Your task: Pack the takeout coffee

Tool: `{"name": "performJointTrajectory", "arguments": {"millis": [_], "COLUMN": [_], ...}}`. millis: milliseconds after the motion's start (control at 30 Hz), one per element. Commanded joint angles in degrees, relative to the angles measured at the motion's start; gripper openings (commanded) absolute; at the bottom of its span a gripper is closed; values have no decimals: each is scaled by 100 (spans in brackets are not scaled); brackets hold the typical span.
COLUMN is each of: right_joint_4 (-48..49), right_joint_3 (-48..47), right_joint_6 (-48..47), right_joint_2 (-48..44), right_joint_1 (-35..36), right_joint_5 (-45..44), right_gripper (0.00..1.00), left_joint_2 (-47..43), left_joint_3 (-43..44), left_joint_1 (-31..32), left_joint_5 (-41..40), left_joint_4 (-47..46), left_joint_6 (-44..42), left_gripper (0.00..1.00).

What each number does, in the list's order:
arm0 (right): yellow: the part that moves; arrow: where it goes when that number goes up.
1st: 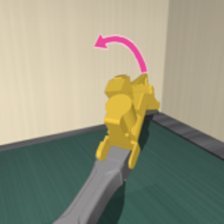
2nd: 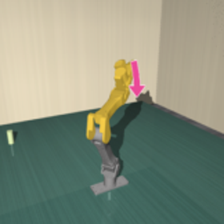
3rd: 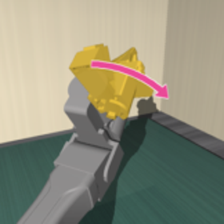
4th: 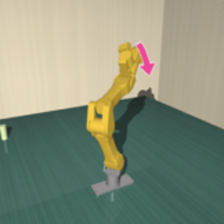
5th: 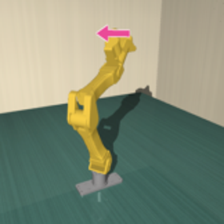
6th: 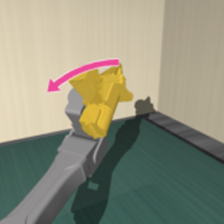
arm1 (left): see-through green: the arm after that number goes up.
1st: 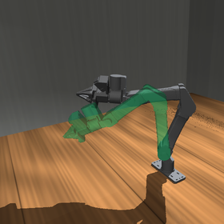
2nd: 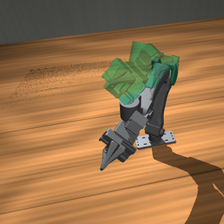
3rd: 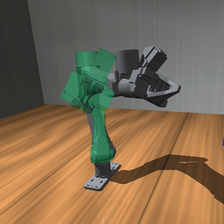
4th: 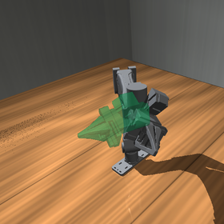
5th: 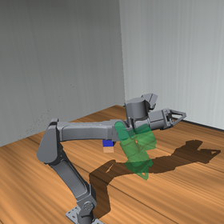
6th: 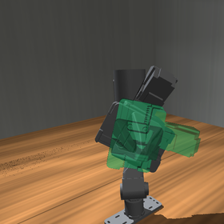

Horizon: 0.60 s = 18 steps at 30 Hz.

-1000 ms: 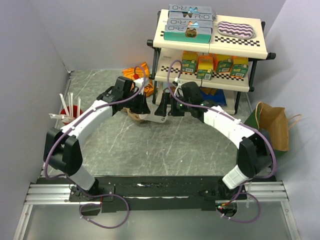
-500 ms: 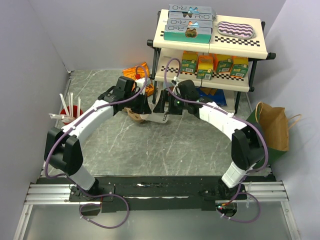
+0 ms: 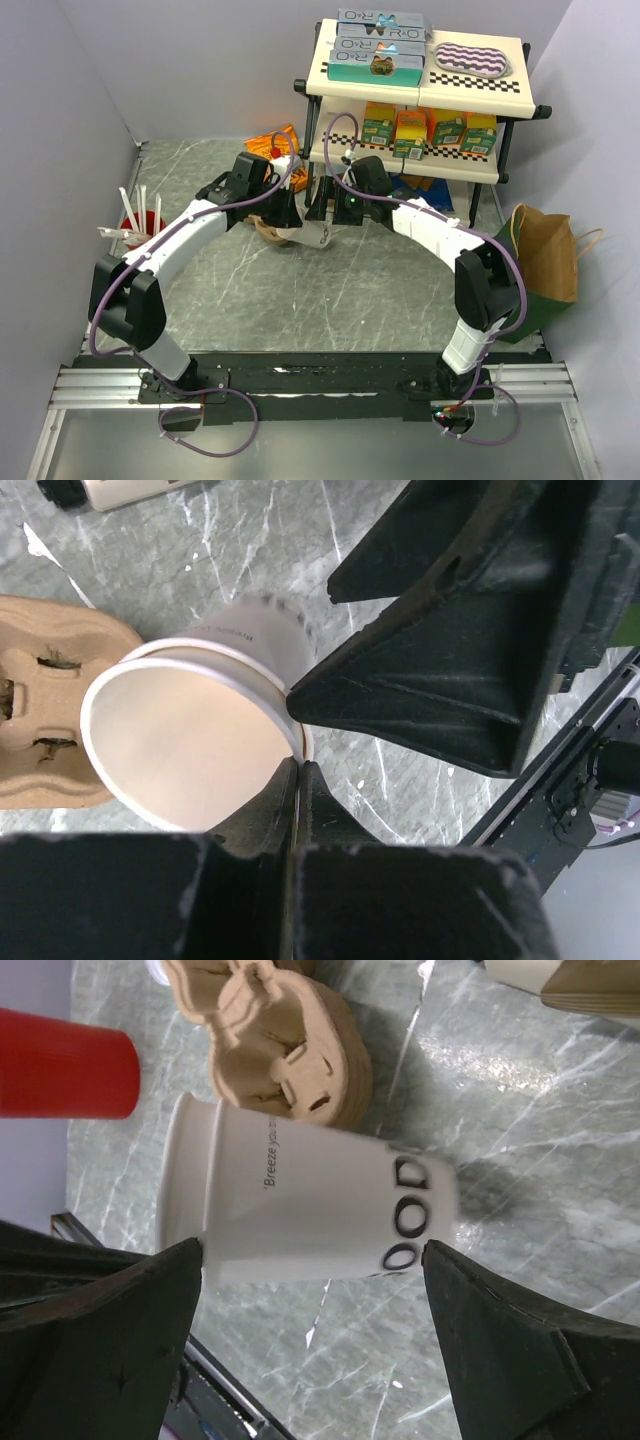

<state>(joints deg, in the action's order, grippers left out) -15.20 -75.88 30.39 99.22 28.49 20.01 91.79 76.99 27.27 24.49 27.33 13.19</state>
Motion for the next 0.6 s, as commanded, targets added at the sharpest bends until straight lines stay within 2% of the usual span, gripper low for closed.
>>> {"name": "performJointTrajectory", "arguments": {"millis": [0,400,567], "right_joint_4": [-141,-53,0], "right_joint_3": [-138,-59,11], "right_joint_6": [-33,-86,-69], "right_joint_2": [141,221,142], "right_joint_1": [-72,-133,-160], "right_joint_5": [-278,-199,-164], "right_gripper": [95,95,95], "left_joint_2": [-30,260,173], "left_joint_3": [404,659,510], "left_joint_1": [42,51,42], "left_joint_5": [-102,-146,-164], "left_joint_4": [-88,17,123], "left_joint_6": [-53,-132,-369], "left_gripper": [1,1,1]}}
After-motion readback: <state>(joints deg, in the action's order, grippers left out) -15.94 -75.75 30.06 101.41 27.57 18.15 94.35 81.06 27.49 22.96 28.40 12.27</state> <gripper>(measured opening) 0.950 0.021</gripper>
